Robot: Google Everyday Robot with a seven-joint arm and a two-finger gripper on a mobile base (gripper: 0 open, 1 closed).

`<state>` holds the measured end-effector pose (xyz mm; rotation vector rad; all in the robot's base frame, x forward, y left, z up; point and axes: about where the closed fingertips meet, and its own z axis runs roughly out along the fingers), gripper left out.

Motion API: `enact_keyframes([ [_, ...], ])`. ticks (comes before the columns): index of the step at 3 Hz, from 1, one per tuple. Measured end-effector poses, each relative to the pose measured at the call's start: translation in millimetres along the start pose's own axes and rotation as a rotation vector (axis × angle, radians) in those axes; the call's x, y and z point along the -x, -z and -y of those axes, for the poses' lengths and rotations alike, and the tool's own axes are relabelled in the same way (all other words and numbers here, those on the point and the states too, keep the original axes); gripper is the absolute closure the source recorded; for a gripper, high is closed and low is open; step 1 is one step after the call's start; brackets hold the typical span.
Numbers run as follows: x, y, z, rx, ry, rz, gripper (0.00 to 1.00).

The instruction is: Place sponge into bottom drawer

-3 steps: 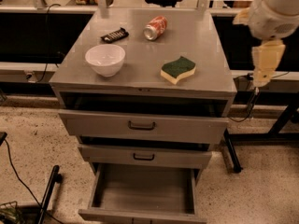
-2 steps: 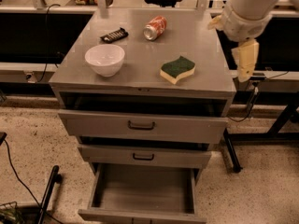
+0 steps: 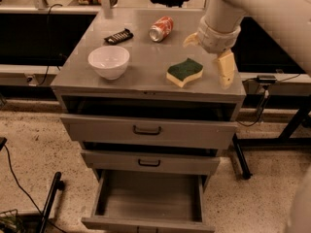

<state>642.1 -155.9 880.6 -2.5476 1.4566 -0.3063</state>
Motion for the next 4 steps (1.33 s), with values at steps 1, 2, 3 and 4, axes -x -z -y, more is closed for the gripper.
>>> enact_keyframes([
  [1, 13.9, -34.5, 11.6, 0.076, 0.048, 0.010, 0.00],
  [2, 23.1, -53.7, 23.1, 0.117, 0.082, -0.004, 0.18],
  [3, 30.3, -60.0, 28.6, 0.126, 0.106, -0.002, 0.41],
  [4, 40.5, -56.5, 29.5, 0.121, 0.129, 0.023, 0.64],
])
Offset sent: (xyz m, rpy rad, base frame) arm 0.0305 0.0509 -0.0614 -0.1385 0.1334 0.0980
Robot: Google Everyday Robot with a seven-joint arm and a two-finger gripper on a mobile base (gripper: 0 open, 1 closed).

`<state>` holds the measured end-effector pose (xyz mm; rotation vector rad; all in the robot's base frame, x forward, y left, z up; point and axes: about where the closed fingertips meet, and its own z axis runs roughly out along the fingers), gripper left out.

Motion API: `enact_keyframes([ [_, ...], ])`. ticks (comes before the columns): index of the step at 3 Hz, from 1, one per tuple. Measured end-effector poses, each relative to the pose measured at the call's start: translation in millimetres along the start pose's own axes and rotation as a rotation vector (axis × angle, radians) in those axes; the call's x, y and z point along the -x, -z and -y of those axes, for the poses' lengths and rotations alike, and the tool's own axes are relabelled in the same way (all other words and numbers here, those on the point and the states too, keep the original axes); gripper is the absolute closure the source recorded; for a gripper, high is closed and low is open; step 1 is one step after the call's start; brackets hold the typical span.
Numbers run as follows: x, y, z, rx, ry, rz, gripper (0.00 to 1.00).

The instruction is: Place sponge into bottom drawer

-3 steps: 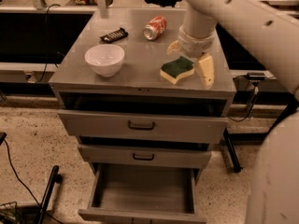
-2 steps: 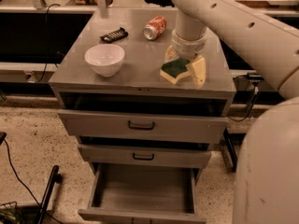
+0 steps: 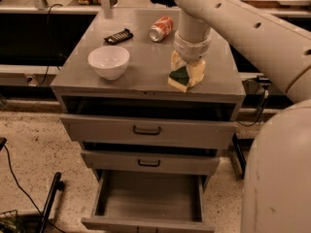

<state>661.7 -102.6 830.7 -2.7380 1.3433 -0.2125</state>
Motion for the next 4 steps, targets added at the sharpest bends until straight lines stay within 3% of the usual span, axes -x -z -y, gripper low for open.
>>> enact_keyframes([
  [1, 0.8, 17.6, -3.6, -0.070, -0.032, 0.096, 0.87],
  [2, -2.0, 68.6, -21.6, -0.196, -0.168, 0.157, 1.00],
  [3, -10.4, 119.0, -62.6, -0.306, -0.397, 0.140, 1.00],
  [4, -13.9, 87.7, -130.7, -0.189, -0.654, 0.164, 1.00],
])
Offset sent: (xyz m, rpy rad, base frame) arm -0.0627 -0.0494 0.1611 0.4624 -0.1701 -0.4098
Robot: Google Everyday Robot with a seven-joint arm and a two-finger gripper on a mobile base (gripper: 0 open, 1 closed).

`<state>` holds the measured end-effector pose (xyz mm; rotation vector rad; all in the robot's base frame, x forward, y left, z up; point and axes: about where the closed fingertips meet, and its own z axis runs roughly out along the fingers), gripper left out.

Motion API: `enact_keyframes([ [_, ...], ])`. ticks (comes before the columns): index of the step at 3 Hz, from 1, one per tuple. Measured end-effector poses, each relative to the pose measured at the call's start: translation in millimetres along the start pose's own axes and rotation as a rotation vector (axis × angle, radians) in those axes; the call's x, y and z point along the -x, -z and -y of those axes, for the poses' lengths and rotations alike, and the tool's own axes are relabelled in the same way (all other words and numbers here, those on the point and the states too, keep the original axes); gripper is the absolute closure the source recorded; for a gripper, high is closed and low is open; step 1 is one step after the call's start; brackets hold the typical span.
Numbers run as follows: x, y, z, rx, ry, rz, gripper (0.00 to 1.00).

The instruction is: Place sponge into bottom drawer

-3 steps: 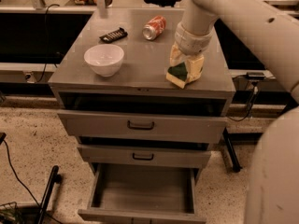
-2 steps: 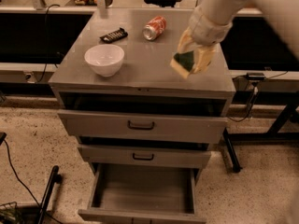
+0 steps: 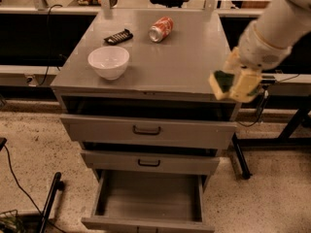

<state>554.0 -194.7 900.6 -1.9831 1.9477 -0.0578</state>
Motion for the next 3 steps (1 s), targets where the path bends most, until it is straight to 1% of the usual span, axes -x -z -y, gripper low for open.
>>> enact_keyframes([
  [1, -40.8, -20.2, -49.5, 0.132, -0.262, -0.025, 1.00],
  [2, -45.4, -23.4, -56.7, 0.150, -0.351, -0.032, 1.00],
  [3, -51.3, -33.7, -59.8, 0.181, -0.378, 0.000, 1.00],
])
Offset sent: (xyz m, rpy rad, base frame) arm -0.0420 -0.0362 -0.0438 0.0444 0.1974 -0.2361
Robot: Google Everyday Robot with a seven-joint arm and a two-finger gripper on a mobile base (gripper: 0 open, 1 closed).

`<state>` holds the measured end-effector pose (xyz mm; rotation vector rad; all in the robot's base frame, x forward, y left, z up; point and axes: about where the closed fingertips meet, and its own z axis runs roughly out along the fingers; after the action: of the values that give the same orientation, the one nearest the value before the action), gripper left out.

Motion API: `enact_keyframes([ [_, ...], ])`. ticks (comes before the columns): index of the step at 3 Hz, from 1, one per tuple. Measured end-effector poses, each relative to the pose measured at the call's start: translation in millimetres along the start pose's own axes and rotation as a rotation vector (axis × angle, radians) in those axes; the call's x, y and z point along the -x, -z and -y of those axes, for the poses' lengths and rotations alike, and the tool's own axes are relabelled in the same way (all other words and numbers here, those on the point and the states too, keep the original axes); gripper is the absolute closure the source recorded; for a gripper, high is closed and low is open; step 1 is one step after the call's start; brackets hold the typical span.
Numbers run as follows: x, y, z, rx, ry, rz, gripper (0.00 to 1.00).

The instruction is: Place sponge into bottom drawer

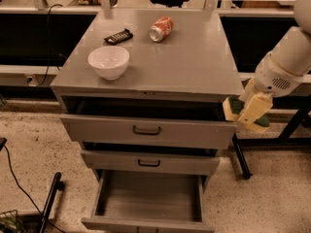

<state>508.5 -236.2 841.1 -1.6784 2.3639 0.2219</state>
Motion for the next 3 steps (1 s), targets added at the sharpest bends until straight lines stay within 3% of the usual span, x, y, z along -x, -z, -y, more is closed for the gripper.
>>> enact_keyframes([
  [1, 16.2, -18.0, -39.9, 0.041, -0.129, 0.171, 1.00],
  [2, 41.7, -50.8, -91.5, 0.098, -0.204, 0.367, 1.00],
  [3, 35.3, -67.6, -110.4, 0.102, -0.290, 0.431, 1.00],
])
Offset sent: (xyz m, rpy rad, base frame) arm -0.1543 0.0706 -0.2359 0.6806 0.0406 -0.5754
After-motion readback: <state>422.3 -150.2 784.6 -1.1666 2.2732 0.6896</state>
